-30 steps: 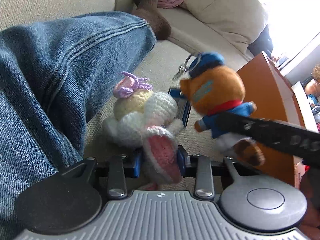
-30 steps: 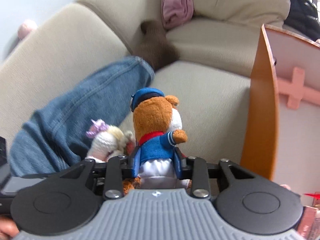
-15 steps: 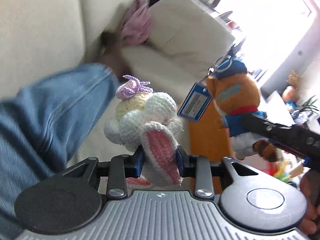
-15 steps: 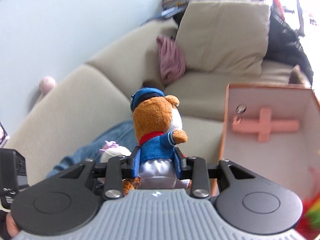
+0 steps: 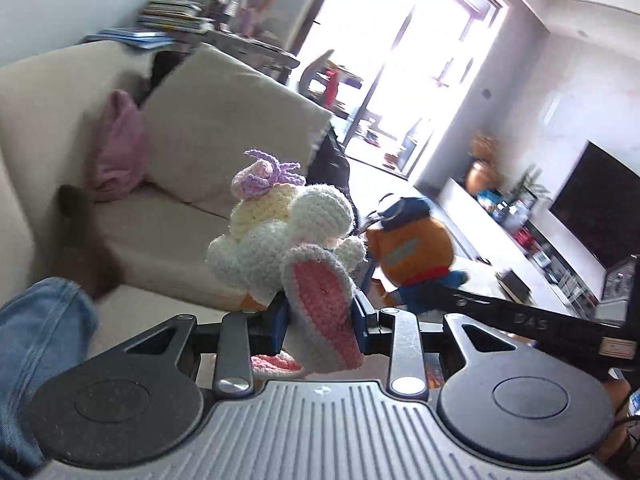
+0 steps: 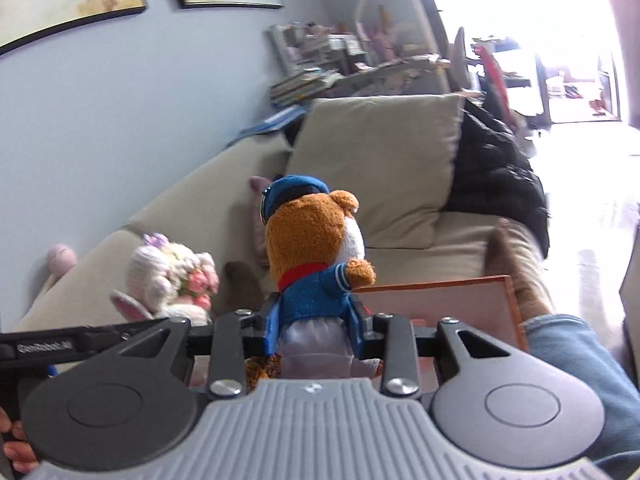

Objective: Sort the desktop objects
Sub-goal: 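Carry the bunny and sailor bear over the shoebox with both grippers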

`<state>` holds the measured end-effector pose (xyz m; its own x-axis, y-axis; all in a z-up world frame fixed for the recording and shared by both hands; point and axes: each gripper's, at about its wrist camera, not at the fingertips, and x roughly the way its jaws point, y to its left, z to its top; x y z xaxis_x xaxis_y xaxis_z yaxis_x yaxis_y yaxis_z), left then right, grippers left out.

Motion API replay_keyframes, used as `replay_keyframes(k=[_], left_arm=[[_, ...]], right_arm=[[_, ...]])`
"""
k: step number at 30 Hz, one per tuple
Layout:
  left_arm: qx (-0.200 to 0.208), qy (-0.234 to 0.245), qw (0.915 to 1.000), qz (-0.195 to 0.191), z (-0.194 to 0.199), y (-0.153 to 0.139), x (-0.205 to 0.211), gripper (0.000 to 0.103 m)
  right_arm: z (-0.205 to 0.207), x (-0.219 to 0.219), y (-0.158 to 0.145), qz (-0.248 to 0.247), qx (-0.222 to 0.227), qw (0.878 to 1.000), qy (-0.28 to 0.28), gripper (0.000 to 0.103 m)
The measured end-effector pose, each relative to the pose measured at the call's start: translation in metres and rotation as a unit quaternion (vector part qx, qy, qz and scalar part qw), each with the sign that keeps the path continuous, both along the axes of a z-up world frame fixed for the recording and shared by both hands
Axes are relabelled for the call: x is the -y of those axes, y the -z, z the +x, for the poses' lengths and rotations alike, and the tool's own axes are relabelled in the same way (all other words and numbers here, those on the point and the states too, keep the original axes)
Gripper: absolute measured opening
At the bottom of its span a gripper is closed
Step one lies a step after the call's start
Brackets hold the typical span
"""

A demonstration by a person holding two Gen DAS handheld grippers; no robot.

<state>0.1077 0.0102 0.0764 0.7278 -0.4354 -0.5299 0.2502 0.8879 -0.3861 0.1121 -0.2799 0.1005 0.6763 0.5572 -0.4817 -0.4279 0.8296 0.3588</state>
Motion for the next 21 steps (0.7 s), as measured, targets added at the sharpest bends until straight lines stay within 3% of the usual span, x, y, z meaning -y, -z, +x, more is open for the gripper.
replay_keyframes(k=[3, 9, 15, 21], left_arm=[[-0.024, 0.059, 0.9979, 0.009, 0.011, 0.007, 0.035, 0.038], [-0.110, 0.124, 0.9852, 0.042, 0.063, 0.067, 0.089, 0.038], [-0.180, 0.132, 0.9719, 0.073, 0.110, 0.114, 0.114, 0.038], [-0.216, 0.140, 0.9617, 0.096, 0.118, 0.133, 0.125, 0.038]], right_arm=[[0.020, 0.012, 0.015, -0.011, -0.042, 0.999, 0.018, 0.035], [0.053, 0.029, 0.068, -0.047, -0.128, 0.990, 0.041, 0.035], [0.085, 0.036, 0.110, -0.072, -0.198, 0.977, 0.045, 0.035], [0.095, 0.034, 0.127, -0.085, -0.228, 0.969, 0.045, 0.036]])
